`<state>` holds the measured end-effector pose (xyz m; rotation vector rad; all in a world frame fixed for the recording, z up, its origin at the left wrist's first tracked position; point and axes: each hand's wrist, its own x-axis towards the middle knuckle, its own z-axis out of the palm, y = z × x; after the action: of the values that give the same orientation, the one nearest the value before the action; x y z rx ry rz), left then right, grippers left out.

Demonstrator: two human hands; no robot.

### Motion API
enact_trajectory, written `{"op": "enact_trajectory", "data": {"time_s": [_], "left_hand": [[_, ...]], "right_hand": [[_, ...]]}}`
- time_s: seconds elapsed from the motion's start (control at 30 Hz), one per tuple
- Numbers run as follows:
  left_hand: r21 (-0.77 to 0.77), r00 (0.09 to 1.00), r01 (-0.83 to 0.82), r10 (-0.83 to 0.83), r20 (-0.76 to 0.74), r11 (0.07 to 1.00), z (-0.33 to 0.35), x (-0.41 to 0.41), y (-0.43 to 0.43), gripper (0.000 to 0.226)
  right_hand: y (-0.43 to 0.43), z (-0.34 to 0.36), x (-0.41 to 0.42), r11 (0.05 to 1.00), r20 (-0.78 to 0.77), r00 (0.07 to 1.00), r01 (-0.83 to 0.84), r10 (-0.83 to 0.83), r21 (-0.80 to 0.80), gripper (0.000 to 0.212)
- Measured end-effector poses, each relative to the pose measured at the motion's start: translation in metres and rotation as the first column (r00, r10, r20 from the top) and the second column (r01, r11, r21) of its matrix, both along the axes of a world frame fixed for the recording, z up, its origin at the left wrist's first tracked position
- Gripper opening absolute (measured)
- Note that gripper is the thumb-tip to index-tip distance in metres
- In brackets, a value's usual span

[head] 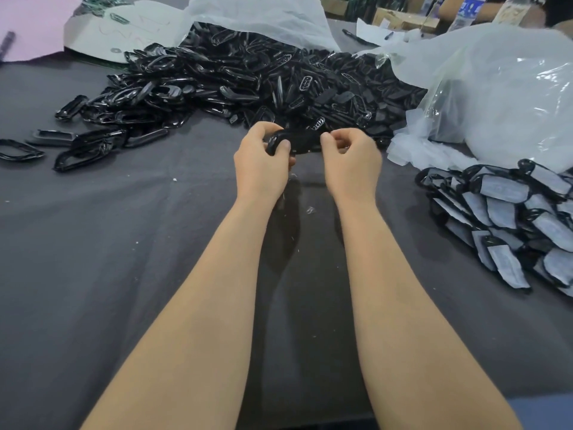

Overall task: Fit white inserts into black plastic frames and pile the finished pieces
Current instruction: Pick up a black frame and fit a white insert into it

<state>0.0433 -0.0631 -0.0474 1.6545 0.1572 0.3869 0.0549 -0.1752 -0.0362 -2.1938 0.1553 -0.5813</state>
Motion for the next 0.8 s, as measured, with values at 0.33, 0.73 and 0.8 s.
{"op": "enact_trajectory", "data": {"time_s": [0.33,0.73,0.8], "left_hand": [[-0.169,0.999,-0.033,0.030,-0.021,0.985,-0.003,0.004,-0.009,0.023],[-0.212,0.997,-0.049,0.036,-0.065,0.976,0.001,0.003,-0.005,0.021],[-0.218,0.997,-0.054,0.041,-0.067,0.975,0.000,0.003,-0.005,0.020]], "right_hand": [[-0.036,-0.011,0.019,0.913,-0.429,0.837,0.181,-0.339,-0.367,0.068],[-0.023,0.013,0.013,0.970,0.098,0.984,0.124,-0.147,0.207,0.019],[-0.015,0.012,0.011,0.946,0.101,0.990,0.058,-0.095,0.320,0.010]]}}
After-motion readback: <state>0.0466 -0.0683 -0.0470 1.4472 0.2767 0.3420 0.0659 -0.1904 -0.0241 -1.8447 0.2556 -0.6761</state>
